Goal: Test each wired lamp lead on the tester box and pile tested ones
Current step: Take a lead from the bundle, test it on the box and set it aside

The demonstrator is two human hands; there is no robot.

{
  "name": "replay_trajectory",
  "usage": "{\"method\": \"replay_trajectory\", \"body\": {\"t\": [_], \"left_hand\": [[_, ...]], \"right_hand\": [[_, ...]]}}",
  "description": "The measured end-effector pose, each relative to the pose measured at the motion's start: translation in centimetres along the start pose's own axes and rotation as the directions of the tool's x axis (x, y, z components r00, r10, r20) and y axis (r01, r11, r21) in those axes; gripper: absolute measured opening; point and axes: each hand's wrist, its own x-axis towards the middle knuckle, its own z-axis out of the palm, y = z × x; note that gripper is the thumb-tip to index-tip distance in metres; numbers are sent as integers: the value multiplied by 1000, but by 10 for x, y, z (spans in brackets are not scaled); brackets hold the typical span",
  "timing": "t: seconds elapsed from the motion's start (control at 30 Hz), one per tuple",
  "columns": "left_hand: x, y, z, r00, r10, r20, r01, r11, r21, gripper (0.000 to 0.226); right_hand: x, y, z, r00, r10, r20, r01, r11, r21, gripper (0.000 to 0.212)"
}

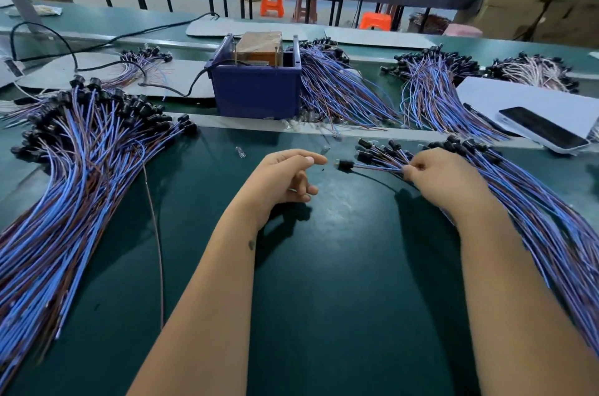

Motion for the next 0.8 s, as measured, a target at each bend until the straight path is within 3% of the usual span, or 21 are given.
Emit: {"method": "replay_trajectory", "body": {"t": [0.1,0.17,0.23,0.33,0.4,0.47,0.6,0.7,0.8], "left_hand": [[-1,0,4,1000,0,-16,0,999,48,27],[-1,-1,5,1000,2,-26,-1,998,64,27],[-1,-2,5,999,9,-40,-6,998,69,28],[0,-3,4,998,20,-53,-18,999,41,29],[0,-5,2,990,52,-129,-51,999,11,30],[1,-8,-2,942,119,-314,-106,993,58,32],[0,-8,-20,733,227,-641,-166,974,155,31],[1,-4,-29,652,244,-718,-183,969,164,29],[0,0,-32,624,261,-737,-146,965,218,29]], "right_hand": [[-5,3,-8,997,71,12,-67,982,-179,21],[-8,-11,-4,998,31,-52,-42,975,-219,26],[-10,-34,5,992,-60,-109,52,996,-74,20],[-10,-71,26,994,-104,-31,108,973,206,17],[-7,-86,43,997,-77,24,72,982,173,34],[-4,-88,55,1000,-18,23,16,998,63,48],[1,-69,56,988,148,-51,-142,984,106,52],[-3,-63,54,973,194,-124,-176,975,138,46],[-11,-76,57,971,108,-215,-90,991,94,38]]}}
